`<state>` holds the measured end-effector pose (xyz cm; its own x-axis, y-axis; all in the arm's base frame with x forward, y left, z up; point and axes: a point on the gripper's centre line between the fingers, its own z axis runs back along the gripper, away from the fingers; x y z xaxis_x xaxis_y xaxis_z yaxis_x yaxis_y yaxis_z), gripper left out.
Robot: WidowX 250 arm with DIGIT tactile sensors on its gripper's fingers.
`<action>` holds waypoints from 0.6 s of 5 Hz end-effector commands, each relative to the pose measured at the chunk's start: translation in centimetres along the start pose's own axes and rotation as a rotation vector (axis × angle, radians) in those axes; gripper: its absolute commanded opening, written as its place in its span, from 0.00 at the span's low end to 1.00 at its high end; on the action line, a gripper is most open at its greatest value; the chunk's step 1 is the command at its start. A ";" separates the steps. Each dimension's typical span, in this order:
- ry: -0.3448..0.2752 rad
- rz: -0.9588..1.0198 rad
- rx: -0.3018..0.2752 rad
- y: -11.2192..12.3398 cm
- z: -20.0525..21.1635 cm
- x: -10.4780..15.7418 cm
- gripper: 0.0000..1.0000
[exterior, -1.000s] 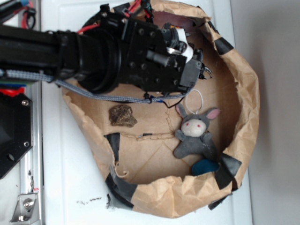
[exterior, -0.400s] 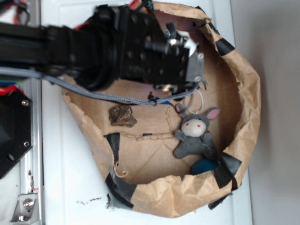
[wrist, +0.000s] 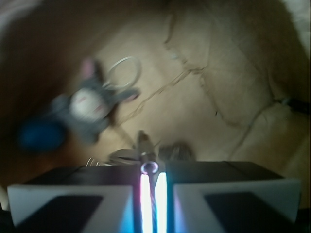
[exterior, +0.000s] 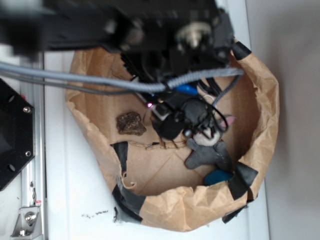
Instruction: Grab the silver keys.
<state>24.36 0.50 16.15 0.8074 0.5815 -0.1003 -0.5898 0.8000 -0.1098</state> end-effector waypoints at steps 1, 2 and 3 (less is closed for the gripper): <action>-0.050 -0.143 0.021 -0.4 5.8 0.2 0.00; -0.086 -0.156 0.064 -0.3 5.0 0.7 0.00; -0.078 -0.127 0.076 0.3 4.3 0.9 0.00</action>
